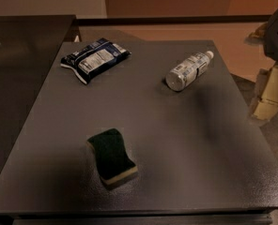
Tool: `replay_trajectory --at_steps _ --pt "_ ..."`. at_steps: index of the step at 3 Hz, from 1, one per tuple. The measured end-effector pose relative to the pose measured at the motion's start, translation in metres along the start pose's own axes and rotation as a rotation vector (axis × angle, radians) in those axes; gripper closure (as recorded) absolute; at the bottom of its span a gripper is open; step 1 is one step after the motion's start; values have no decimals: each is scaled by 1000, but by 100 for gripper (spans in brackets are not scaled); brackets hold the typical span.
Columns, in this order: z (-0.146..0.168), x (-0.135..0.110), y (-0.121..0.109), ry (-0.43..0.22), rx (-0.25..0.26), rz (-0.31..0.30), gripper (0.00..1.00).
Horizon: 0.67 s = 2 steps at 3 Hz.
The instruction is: Place blue plastic bottle upright
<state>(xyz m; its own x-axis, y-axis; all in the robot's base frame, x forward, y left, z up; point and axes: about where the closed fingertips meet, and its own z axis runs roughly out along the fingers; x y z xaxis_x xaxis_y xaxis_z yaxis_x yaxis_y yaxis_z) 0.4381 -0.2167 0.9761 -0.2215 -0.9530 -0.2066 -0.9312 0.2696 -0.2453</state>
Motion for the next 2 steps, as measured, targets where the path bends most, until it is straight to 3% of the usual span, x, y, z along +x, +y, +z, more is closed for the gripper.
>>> replay_trajectory --at_steps 1,2 --pt "0 0 0 0 0 0 0" --pt "15 -10 -17 -5 7 -24 0"
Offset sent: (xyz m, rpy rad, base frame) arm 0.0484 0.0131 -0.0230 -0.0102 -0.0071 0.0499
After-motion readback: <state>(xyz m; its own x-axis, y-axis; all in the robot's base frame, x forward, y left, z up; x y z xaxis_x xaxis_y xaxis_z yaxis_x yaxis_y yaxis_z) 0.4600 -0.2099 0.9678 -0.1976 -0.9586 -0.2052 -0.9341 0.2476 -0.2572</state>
